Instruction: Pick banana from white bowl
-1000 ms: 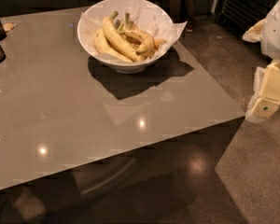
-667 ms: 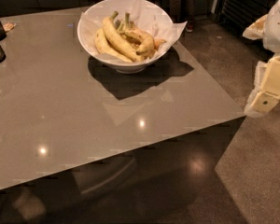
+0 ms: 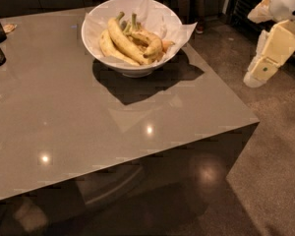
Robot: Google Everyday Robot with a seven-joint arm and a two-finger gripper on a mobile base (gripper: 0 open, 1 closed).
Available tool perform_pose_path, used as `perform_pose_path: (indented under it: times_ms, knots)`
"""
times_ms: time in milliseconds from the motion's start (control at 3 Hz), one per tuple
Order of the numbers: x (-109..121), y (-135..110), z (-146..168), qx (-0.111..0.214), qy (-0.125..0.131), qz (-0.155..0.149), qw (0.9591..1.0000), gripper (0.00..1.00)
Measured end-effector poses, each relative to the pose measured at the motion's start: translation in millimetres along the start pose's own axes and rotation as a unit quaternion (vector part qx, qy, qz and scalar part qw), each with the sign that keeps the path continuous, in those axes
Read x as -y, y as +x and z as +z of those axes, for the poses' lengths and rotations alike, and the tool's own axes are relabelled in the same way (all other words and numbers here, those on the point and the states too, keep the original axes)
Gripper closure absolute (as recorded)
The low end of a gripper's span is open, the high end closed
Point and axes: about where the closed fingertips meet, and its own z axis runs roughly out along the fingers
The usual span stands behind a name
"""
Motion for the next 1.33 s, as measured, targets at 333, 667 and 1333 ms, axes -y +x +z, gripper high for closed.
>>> perform_pose_path:
  times_ms: [333, 667, 1333]
  knots:
    - [2, -2, 0, 0.003, 0.004, 0.0, 1.0, 0.0]
    - [20, -13, 4, 0.04, -0.007, 0.018, 0.999, 0.0]
    - [76, -51, 26, 0.086, -0.035, 0.062, 0.9937, 0.0]
